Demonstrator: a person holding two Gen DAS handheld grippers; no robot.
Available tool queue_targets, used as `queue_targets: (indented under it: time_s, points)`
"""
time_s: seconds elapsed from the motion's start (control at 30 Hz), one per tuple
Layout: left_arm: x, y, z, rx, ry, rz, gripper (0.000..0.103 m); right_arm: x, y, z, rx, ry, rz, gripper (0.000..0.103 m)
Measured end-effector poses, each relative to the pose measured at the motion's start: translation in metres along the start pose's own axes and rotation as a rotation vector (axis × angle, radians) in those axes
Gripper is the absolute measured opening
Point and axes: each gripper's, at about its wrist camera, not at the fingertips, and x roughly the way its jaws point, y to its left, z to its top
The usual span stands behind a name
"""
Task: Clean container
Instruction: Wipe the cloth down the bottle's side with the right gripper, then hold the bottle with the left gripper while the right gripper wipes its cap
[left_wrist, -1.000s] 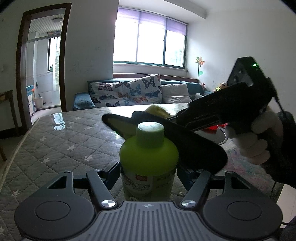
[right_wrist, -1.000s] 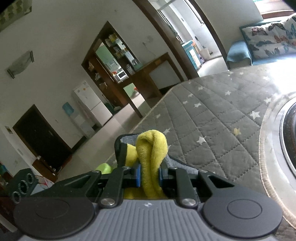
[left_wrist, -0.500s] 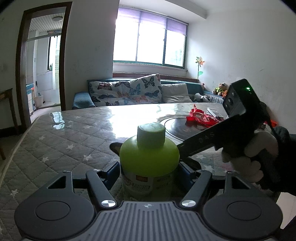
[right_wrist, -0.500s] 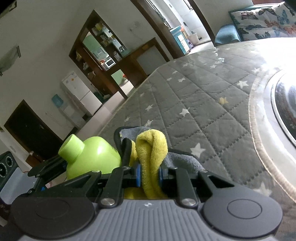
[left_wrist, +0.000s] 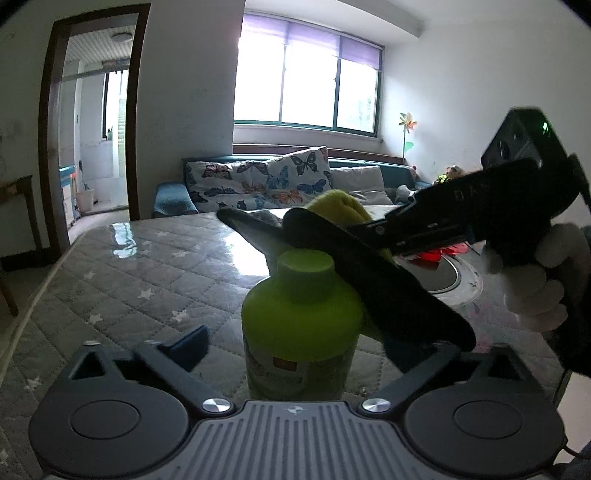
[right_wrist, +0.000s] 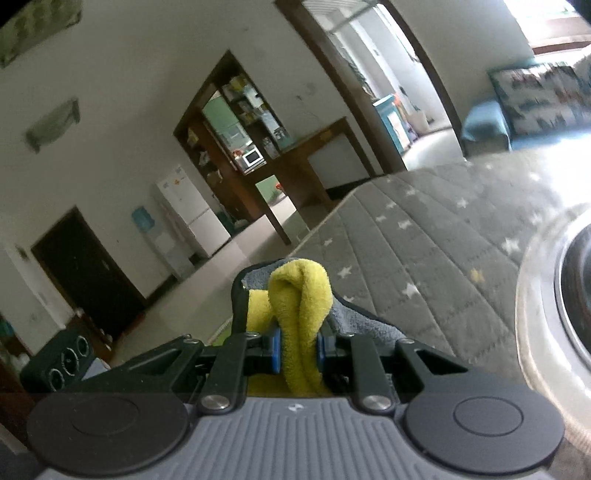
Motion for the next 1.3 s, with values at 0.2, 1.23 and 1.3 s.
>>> queue_targets:
  time_s: [0.2,1.23,1.3]
  points:
    - [0.007,-0.003,0.001,0.001,0.005,-0.031,0.103,0.004,0.006,0.008,-0.037,-0.003,-0.005,0.018]
    - [0.012,0.007,-0.01,-0.023,0.065,0.041,0.103,-0.019,0.019,0.007,-0.051,-0.071,0.033,0.018]
    - [0.011,0.008,-0.011,-0.023,0.066,0.046,0.103,-0.016,0.016,0.006,-0.049,-0.06,0.023,0.018]
